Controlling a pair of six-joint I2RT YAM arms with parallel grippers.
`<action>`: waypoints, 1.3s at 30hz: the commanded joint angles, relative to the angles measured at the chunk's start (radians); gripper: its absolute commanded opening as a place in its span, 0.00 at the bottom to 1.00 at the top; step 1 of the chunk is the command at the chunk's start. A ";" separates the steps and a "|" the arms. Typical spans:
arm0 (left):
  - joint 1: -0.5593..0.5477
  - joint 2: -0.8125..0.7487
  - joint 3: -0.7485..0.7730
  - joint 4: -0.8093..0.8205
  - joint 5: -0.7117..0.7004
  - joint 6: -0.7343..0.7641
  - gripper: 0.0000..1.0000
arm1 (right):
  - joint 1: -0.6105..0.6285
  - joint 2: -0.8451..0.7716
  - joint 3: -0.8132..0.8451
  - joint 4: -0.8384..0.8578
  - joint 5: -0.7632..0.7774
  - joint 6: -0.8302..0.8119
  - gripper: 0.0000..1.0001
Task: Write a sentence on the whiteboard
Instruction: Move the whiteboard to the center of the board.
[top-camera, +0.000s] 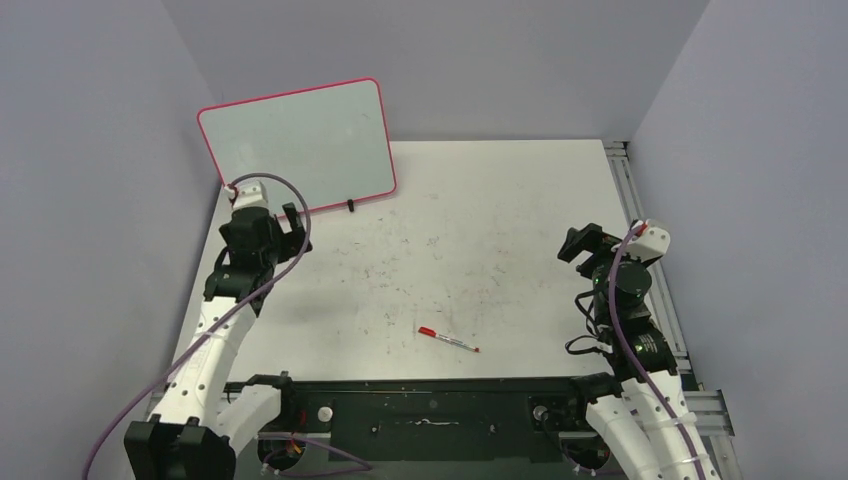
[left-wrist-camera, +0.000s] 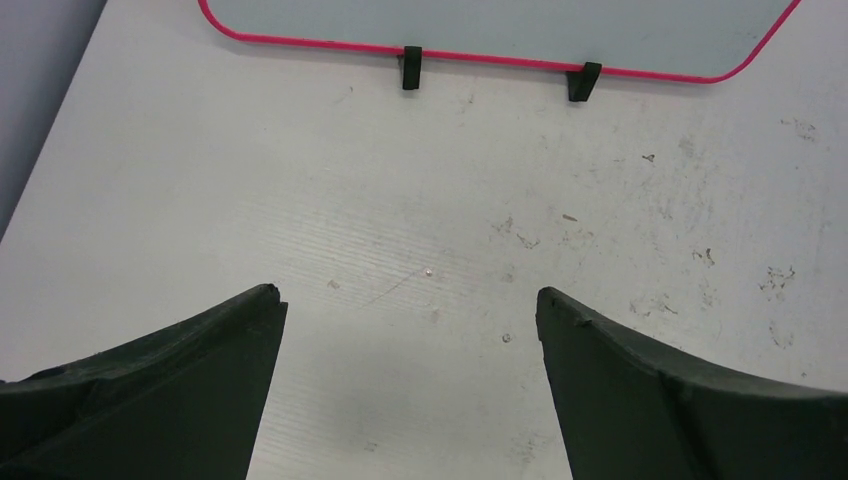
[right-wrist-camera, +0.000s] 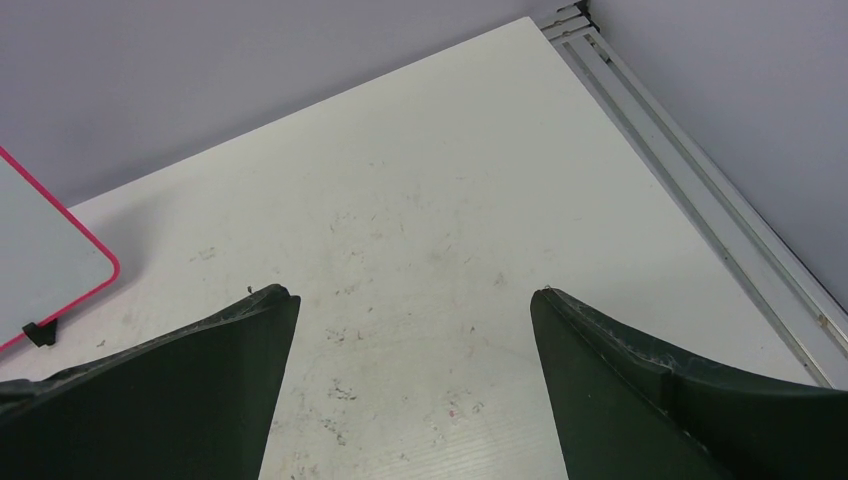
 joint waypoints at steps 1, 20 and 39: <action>0.145 0.107 0.060 0.103 0.202 -0.057 0.96 | 0.003 0.005 0.059 0.020 -0.039 -0.014 0.90; 0.094 0.702 0.344 0.163 0.062 0.033 0.78 | 0.003 0.017 0.037 0.079 -0.100 0.045 0.90; 0.103 0.970 0.497 0.190 0.045 0.020 0.49 | 0.002 0.090 0.048 0.142 -0.110 0.055 0.90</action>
